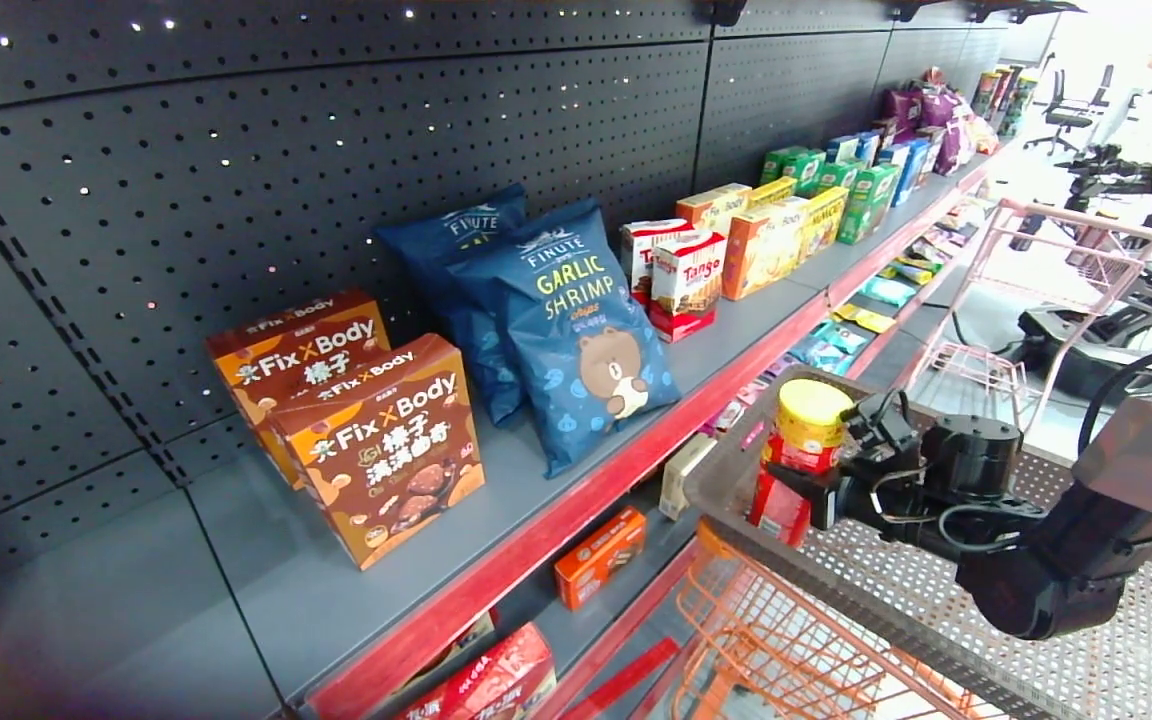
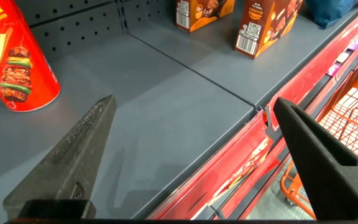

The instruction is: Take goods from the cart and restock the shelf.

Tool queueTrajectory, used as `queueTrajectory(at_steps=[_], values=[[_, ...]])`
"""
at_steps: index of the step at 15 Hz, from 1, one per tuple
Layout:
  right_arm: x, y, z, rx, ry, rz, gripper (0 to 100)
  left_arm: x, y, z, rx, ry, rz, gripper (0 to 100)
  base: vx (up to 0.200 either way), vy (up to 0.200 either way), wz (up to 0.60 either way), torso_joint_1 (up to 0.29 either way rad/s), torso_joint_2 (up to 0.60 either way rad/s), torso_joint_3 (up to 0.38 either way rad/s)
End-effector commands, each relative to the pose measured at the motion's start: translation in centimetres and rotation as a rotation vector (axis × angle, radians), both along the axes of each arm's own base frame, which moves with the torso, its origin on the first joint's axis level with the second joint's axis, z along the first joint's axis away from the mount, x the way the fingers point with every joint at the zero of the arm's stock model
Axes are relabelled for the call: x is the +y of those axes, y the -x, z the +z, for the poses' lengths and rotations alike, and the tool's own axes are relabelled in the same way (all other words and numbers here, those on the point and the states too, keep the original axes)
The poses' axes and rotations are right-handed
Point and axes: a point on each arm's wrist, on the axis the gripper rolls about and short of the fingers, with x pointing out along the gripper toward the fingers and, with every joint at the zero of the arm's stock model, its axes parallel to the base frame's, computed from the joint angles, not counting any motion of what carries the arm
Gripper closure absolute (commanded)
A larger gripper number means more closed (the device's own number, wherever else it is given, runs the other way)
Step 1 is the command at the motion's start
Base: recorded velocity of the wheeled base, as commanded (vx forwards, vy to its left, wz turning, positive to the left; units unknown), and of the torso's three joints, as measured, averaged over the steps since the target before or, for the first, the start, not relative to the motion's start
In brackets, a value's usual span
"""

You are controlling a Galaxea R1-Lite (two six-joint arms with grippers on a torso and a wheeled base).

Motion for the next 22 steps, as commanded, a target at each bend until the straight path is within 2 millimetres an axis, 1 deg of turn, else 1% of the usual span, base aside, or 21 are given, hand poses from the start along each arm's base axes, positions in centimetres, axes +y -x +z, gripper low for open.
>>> queueTrajectory(at_steps=[1, 2, 3, 4, 5, 7, 8, 9, 10, 11, 12, 13, 14, 17, 21, 22], values=[[-0.3, 1.1, 3.7, -0.061, -0.015, -0.019, 100, 0.0, 0.0, 0.0, 0.000, 0.000, 0.000, 0, 0.000, 0.000, 0.00, 0.000, 0.00, 0.000], [-0.5, 2.0, 5.9, -0.068, -0.014, -0.052, 100, 0.0, 0.0, 0.0, 0.000, 0.000, 0.000, 0, 0.000, 0.000, 0.00, 0.000, 0.00, 0.000], [-0.6, 2.9, 7.5, -0.058, -0.018, -0.089, 100, 0.0, 0.0, 0.0, 0.000, 0.000, 0.000, 0, 0.000, 0.000, 0.00, 0.000, 0.00, 0.000], [-0.6, 4.6, 9.5, -0.034, -0.024, -0.142, 100, 0.0, 0.0, 0.0, 0.000, 0.000, 0.000, 0, 0.000, 0.000, 0.00, 0.000, 0.00, 0.000], [-0.3, 6.5, 11.4, -0.021, -0.042, -0.167, 100, 0.0, 0.0, 0.0, 0.000, 0.000, 0.000, 0, 0.000, 0.000, 0.00, 0.000, 0.00, 0.000], [0.4, 9.5, 13.5, 0.002, -0.075, -0.208, 100, 0.0, 0.0, 0.0, 0.000, 0.000, 0.000, 0, 0.000, 0.000, 0.00, 0.000, 0.00, 0.000], [1.1, 12.1, 15.1, 0.013, -0.110, -0.242, 100, 0.0, 0.0, 0.0, 0.000, 0.000, 0.000, 0, 0.000, 0.000, 0.00, 0.000, 0.00, 0.000], [1.4, 13.6, 15.9, 0.016, -0.130, -0.281, 100, 0.0, 0.0, 0.0, 0.000, 0.000, 0.000, 0, 0.000, 0.000, 0.00, 0.000, 0.00, 0.000], [1.1, 14.4, 16.0, 0.017, -0.116, -0.357, 100, 0.0, 0.0, 0.0, 0.000, 0.000, 0.000, 0, 0.000, 0.000, 0.00, 0.000, 0.00, 0.000], [0.9, 14.6, 15.9, 0.016, -0.107, -0.395, 100, 0.0, 0.0, 0.0, 0.000, 0.000, 0.000, 0, 0.000, 0.000, 0.00, 0.000, 0.00, 0.000], [0.4, 15.4, 15.8, 0.017, -0.092, -0.451, 100, 0.0, 0.0, 0.0, 0.000, 0.000, 0.000, 0, 0.000, 0.000, 0.00, 0.000, 0.00, 0.000], [0.0, 16.6, 16.0, 0.010, -0.101, -0.434, 100, 0.0, 0.0, 0.0, 0.000, 0.000, 0.000, 0, 0.000, 0.000, 0.00, 0.000, 0.00, 0.000], [-0.4, 17.7, 16.3, 0.009, -0.107, -0.400, 100, 0.0, 0.0, 0.0, 0.000, 0.000, 0.000, 0, 0.000, 0.000, 0.60, 0.002, 0.00, 0.002], [-1.2, 19.8, 16.7, 0.013, -0.112, -0.364, 100, 0.0, 0.0, 0.0, 0.000, 0.000, 0.000, 0, 0.000, 0.000, 0.60, -0.001, 0.01, 0.002], [-1.3, 20.2, 16.8, 0.007, -0.117, -0.361, 100, 0.0, 0.0, 0.0, 0.000, 0.000, 0.000, 0, 0.000, 0.000, 0.60, 0.004, 0.00, 0.000], [-1.3, 20.2, 16.5, 0.013, -0.112, -0.361, 100, 0.0, 0.0, 0.0, 0.000, 0.000, 0.000, 0, 0.000, 0.000, 0.60, 0.002, 0.00, 0.007]])
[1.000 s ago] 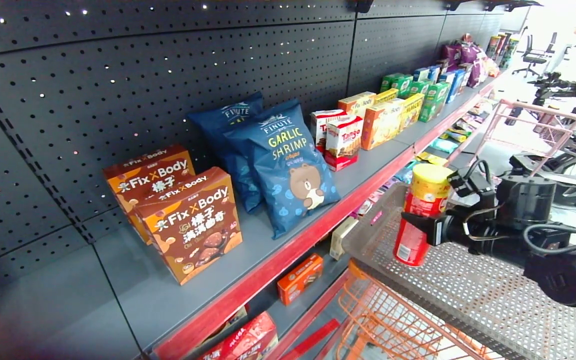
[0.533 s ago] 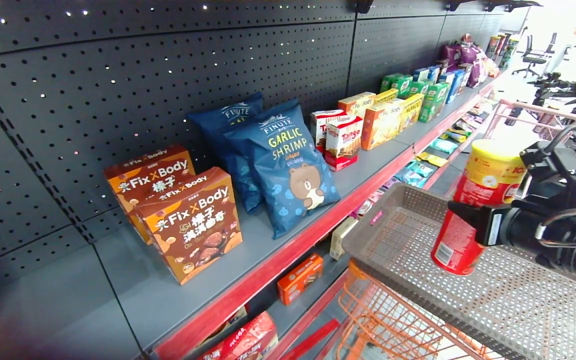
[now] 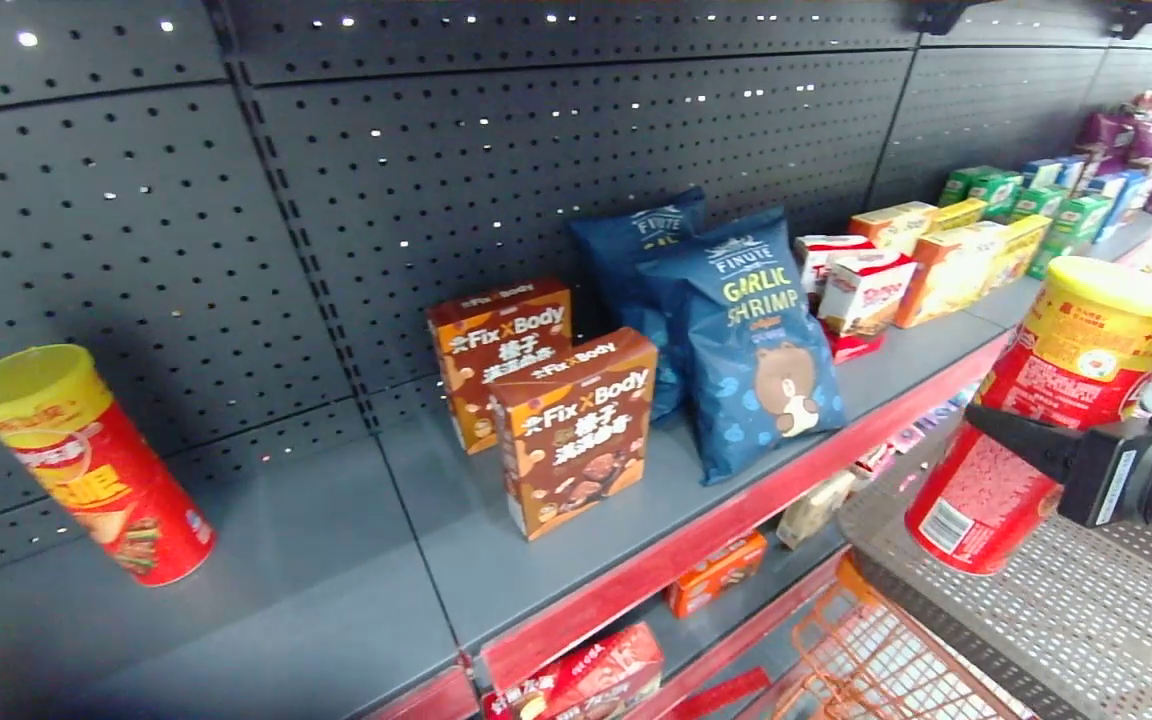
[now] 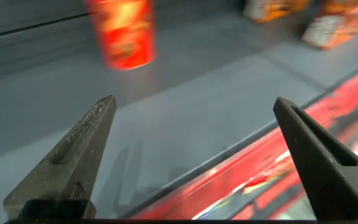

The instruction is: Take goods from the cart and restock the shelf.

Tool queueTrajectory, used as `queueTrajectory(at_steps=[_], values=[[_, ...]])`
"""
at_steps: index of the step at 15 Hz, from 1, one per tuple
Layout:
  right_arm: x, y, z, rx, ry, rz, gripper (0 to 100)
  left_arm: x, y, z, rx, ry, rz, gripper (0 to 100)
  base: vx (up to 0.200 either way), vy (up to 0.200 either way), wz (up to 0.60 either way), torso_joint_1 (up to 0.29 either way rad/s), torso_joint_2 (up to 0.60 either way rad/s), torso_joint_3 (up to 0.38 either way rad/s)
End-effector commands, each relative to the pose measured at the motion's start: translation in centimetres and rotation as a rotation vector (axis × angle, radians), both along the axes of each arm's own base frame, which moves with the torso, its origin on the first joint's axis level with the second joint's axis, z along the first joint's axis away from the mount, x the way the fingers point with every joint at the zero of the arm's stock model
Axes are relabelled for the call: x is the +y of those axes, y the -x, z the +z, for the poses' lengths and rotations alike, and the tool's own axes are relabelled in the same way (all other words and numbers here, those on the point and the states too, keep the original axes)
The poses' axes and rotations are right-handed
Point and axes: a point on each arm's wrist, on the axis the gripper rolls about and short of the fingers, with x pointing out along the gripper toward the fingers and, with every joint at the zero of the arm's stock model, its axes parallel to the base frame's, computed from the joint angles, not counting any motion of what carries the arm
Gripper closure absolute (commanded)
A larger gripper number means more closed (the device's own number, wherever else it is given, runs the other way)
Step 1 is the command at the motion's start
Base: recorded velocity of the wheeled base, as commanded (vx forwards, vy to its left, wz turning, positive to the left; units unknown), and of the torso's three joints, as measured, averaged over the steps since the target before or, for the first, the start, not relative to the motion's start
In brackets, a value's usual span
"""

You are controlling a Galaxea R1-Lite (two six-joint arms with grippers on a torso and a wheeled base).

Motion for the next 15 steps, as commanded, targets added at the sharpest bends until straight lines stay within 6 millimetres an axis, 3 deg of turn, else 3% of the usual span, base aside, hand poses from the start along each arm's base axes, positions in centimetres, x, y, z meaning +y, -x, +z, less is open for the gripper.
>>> queueTrajectory(at_steps=[1, 6, 10, 13, 15], values=[[-0.2, 0.5, -0.1, -0.005, -0.002, 0.001, 100, 0.0, 0.0, 0.0, 0.000, 0.000, 0.000, 0, 0.000, 0.000, 0.60, 0.007, 0.01, -0.002], [-1.3, 1.4, -0.6, -0.009, -0.001, -0.054, 100, 0.0, 0.0, 0.0, 0.000, 0.000, 0.000, 0, 0.000, 0.000, 0.60, 0.002, 0.00, 0.004], [-3.9, 6.1, 0.4, -0.101, 0.056, -0.125, 100, 0.0, 0.0, 0.0, 0.000, 0.000, 0.000, 0, 0.000, 0.000, 0.00, 0.000, 0.00, 0.000], [-4.7, 10.9, 1.7, -0.230, 0.046, 0.051, 100, 0.0, 0.0, 0.0, 0.000, 0.000, 0.000, 0, 0.000, 0.000, 0.00, 0.000, 0.00, 0.000], [-4.7, 11.4, 0.9, -0.203, 0.051, 0.097, 100, 0.0, 0.0, 0.0, 0.000, 0.000, 0.000, 0, 0.000, 0.000, 0.00, 0.000, 0.00, 0.000]])
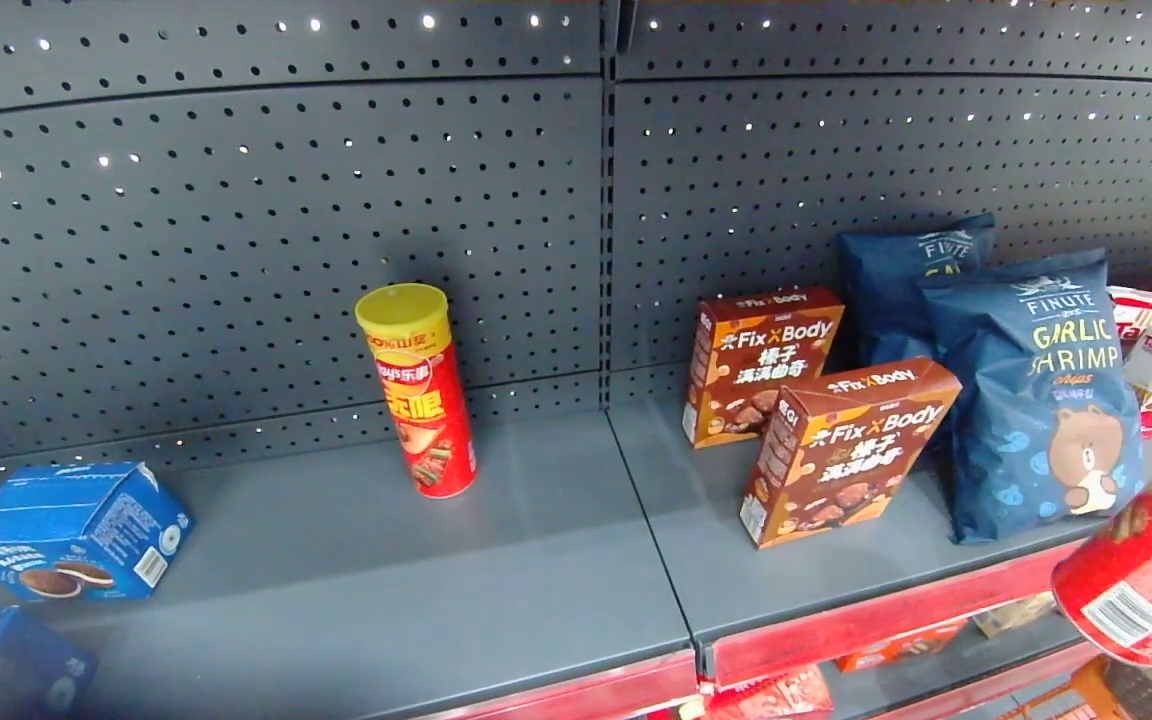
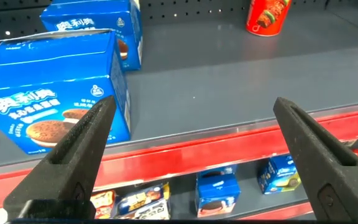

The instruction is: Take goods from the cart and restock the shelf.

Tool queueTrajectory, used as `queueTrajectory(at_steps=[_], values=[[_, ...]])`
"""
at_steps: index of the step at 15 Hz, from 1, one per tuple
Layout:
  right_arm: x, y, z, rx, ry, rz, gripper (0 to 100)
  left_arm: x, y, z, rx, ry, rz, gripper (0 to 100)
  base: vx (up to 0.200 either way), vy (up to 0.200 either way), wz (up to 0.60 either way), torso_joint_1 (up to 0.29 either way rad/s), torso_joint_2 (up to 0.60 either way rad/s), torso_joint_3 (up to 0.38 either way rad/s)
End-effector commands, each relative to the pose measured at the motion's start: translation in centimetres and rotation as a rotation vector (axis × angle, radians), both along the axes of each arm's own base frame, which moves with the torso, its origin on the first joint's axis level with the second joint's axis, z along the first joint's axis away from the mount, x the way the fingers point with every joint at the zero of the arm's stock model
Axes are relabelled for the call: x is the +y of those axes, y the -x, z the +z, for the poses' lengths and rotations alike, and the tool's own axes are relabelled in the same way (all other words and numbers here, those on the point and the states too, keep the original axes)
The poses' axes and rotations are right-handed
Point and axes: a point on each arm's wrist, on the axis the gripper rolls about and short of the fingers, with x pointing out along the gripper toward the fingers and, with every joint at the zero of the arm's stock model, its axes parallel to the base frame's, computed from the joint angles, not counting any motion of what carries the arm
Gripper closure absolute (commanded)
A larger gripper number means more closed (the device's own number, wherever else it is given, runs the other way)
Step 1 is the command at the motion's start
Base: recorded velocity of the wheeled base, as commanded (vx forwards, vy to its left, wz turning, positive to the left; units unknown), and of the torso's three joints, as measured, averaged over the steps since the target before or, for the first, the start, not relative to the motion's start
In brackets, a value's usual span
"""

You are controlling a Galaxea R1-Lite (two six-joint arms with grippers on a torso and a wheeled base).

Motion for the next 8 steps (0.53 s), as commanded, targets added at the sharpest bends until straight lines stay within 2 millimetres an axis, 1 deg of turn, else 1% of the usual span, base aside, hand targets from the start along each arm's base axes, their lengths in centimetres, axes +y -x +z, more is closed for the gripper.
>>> queueTrajectory(at_steps=[1, 2, 4, 6, 8], values=[[-0.4, 2.2, 0.1, -0.069, -0.017, 0.042, 100, 0.0, 0.0, 0.0, 0.000, 0.000, 0.000, 0, 0.000, 0.000, 0.00, 0.000, 0.00, 0.000], [-0.1, 2.2, -0.3, -0.055, -0.017, 0.117, 100, 0.0, 0.0, 0.0, 0.000, 0.000, 0.000, 0, 0.000, 0.000, 0.00, 0.000, 0.00, 0.000], [0.4, 2.4, -0.1, -0.057, -0.030, 0.235, 100, 0.0, 0.0, 0.0, 0.000, 0.000, 0.000, 0, 0.000, 0.000, 0.00, 0.000, 0.00, 0.000], [0.7, 2.7, 0.3, -0.051, -0.081, 0.334, 100, 0.0, 0.0, 0.0, 0.000, 0.000, 0.000, 0, 0.000, 0.000, 0.00, 0.000, 0.00, 0.000], [1.0, 2.9, 0.3, -0.039, -0.095, 0.419, 100, 0.0, 0.0, 0.0, 0.000, 0.000, 0.000, 0, 0.000, 0.000, 0.00, 0.000, 0.00, 0.000]])
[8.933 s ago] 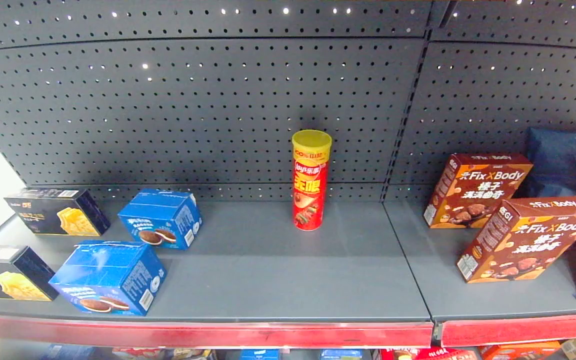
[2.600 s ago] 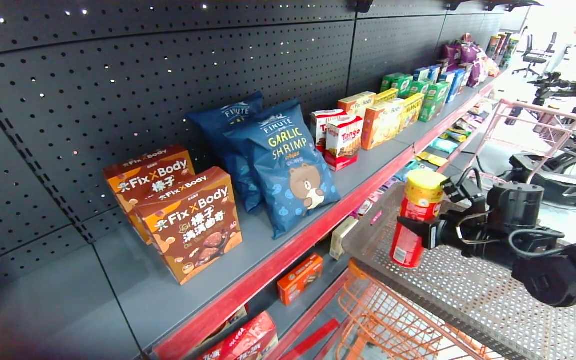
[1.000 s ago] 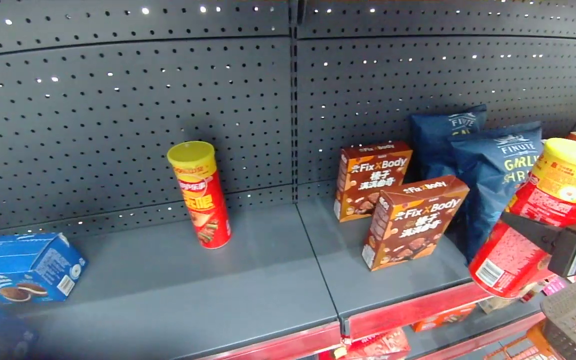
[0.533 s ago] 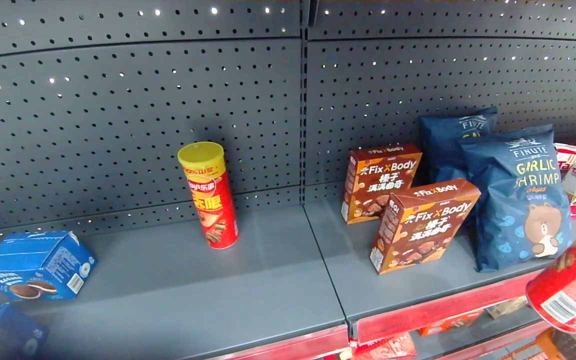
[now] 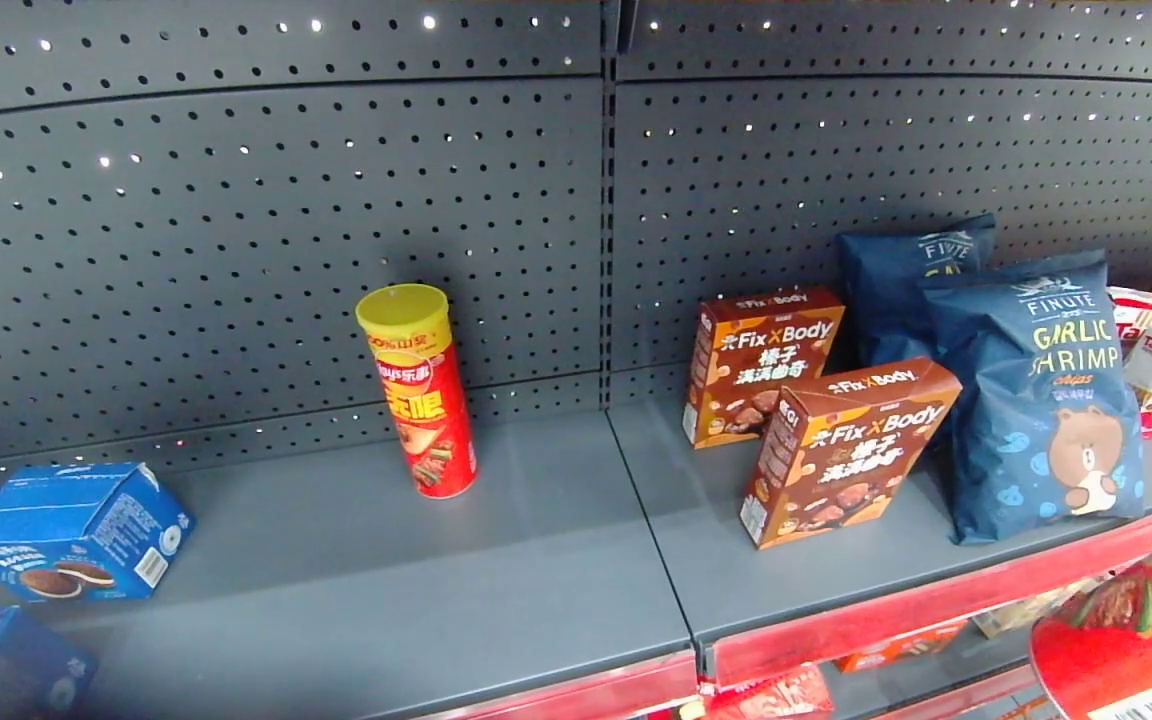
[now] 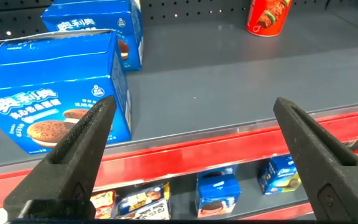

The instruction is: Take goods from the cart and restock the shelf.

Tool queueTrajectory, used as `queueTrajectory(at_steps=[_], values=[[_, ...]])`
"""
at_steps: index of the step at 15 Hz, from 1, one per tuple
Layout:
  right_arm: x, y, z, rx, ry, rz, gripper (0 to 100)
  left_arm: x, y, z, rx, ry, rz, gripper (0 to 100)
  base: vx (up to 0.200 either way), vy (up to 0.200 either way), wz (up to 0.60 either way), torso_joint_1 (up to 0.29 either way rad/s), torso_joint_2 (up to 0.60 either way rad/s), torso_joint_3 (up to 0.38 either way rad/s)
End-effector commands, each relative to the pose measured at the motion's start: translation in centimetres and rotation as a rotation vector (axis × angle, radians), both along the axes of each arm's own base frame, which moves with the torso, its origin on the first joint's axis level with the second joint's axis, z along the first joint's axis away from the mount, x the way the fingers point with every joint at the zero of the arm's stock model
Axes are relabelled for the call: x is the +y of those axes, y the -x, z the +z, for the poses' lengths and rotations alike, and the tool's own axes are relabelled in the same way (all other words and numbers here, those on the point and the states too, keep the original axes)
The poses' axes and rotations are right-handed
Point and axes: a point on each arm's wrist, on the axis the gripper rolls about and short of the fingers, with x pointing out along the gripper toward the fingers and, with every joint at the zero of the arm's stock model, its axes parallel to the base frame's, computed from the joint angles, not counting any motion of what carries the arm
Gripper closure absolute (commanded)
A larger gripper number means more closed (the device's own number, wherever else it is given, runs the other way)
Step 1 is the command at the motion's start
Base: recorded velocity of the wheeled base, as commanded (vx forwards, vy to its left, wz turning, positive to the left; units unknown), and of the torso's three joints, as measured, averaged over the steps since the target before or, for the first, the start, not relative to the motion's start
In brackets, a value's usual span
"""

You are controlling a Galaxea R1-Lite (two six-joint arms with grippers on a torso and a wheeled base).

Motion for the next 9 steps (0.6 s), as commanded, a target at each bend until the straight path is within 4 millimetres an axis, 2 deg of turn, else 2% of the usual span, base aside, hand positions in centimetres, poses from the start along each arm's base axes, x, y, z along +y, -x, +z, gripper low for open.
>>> queueTrajectory(at_steps=[1, 9], values=[[0.5, 0.3, 0.2, 0.010, -0.012, 0.124, 100, 0.0, 0.0, 0.0, 0.000, 0.000, 0.000, 0, 0.000, 0.000, 0.00, 0.000, 0.00, 0.000], [1.5, -0.5, -1.4, 0.122, 0.085, 0.170, 100, 0.0, 0.0, 0.0, 0.001, -0.007, -0.028, 0, 0.000, 0.000, 0.00, 0.000, 0.00, 0.000]])
